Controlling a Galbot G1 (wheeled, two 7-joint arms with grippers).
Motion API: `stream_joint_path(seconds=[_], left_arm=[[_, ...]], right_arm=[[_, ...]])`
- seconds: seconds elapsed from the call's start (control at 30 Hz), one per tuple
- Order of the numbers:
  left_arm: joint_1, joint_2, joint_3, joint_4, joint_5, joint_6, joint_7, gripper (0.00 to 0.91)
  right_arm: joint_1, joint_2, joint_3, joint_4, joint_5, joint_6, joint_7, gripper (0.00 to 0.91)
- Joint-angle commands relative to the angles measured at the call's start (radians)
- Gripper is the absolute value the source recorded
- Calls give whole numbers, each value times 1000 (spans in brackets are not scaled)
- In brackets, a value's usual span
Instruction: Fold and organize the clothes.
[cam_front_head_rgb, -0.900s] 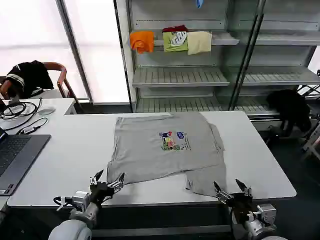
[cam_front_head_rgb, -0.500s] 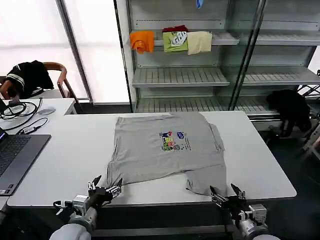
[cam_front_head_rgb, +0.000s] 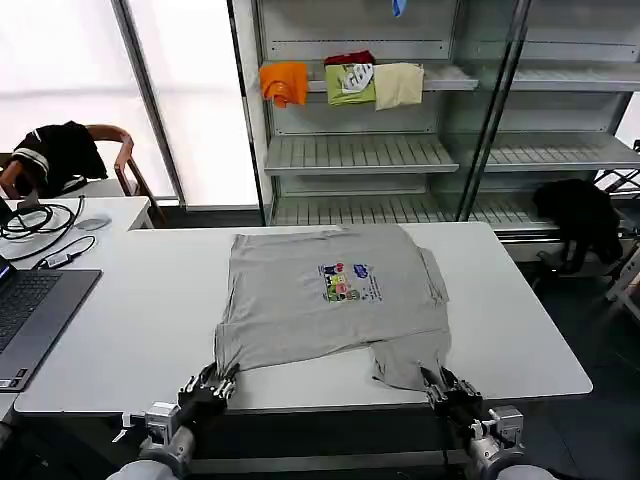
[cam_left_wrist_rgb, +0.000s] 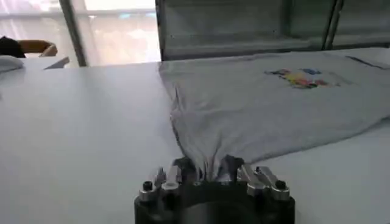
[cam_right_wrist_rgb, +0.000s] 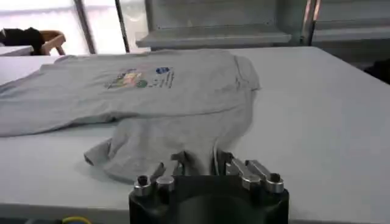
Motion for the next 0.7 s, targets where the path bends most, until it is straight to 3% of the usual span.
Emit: stream_joint_path(seconds=[0.03, 0.23, 0.47, 0.7], left_arm=[[11, -1, 1, 2, -3, 3, 0, 0], [4, 0, -4, -6, -29, 4, 6, 0], [-56, -11, -29, -59, -224, -17, 21, 0], [-233, -19, -11, 20, -248, 4, 13, 0]], right_arm=[[4, -1, -4, -10, -11, -10, -5, 0], [2, 3, 1, -1, 19, 38, -1, 0], [45, 40, 15, 25, 69, 160, 10, 0], [241, 115, 2, -46, 38, 126, 28, 0]])
